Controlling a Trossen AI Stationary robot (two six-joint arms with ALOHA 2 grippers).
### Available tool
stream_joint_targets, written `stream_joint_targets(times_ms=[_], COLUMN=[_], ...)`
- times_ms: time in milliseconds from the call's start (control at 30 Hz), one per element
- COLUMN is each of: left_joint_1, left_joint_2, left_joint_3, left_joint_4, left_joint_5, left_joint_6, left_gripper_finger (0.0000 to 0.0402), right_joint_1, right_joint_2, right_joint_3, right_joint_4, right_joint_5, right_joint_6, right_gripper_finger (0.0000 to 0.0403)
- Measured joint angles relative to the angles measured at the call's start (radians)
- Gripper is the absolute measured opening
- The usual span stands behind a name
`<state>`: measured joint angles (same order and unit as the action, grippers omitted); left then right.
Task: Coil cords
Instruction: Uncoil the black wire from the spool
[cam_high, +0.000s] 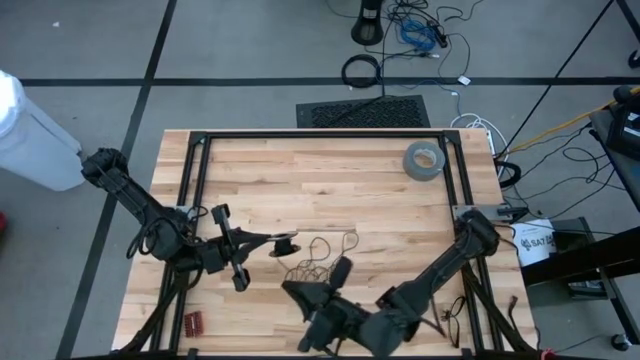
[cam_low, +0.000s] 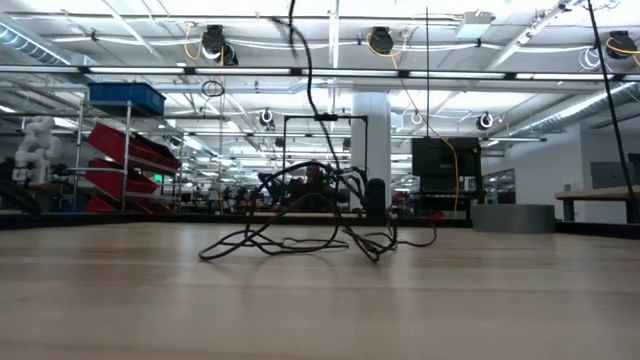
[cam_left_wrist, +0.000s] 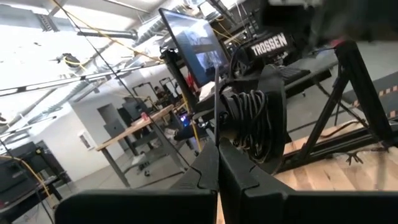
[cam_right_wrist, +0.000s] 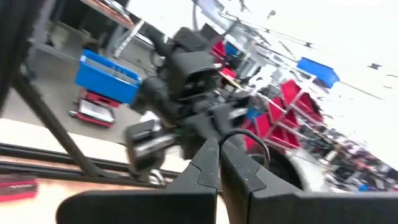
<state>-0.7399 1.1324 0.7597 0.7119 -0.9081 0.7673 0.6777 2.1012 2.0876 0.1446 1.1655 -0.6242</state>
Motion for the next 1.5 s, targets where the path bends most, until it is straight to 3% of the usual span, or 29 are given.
stream_joint_targets(times_ms=[233, 400, 500, 667, 833, 967, 1233, 1500], left_joint_1=[0.0, -0.002, -0.011, -0.032, -0.042, -0.038, -0.01, 0.038], left_joint_2=[0.0, 0.0, 0.0, -0.003, -0.003, -0.004, -0.004, 0.009], left_joint_3=[0.0, 0.0, 0.0, 0.0, 0.0, 0.0, 0.0, 0.0], left_joint_4=[-0.007, 0.01, 0.034, 0.071, 0.141, 0.174, 0.199, 0.186], left_joint_5=[0.007, 0.109, 0.172, 0.232, 0.264, 0.249, 0.241, 0.173], left_joint_6=[0.0, -0.001, -0.002, -0.001, 0.0, 0.03, 0.043, 0.05], left_gripper_finger=[0.0, 0.0, 0.0, 0.0, 0.0, 0.0, 0.0, 0.0], right_joint_1=[0.047, 0.066, 0.077, 0.084, 0.066, 0.032, -0.053, -0.117], right_joint_2=[-0.082, -0.094, -0.094, -0.094, -0.09, -0.062, 0.019, 0.068], right_joint_3=[0.0, 0.0, 0.0, 0.0, -0.001, 0.0, -0.001, -0.001], right_joint_4=[-0.004, -0.09, -0.279, -0.651, -0.942, -1.027, -0.934, -0.67], right_joint_5=[0.181, 0.299, 0.327, 0.316, 0.18, 0.098, -0.132, -0.356], right_joint_6=[-0.112, -0.092, 0.062, 0.472, 0.824, 0.943, 0.889, 0.707], right_gripper_finger=[0.0, 0.0, 0.0, 0.0, 0.0, 0.0, 0.0, 0.0])
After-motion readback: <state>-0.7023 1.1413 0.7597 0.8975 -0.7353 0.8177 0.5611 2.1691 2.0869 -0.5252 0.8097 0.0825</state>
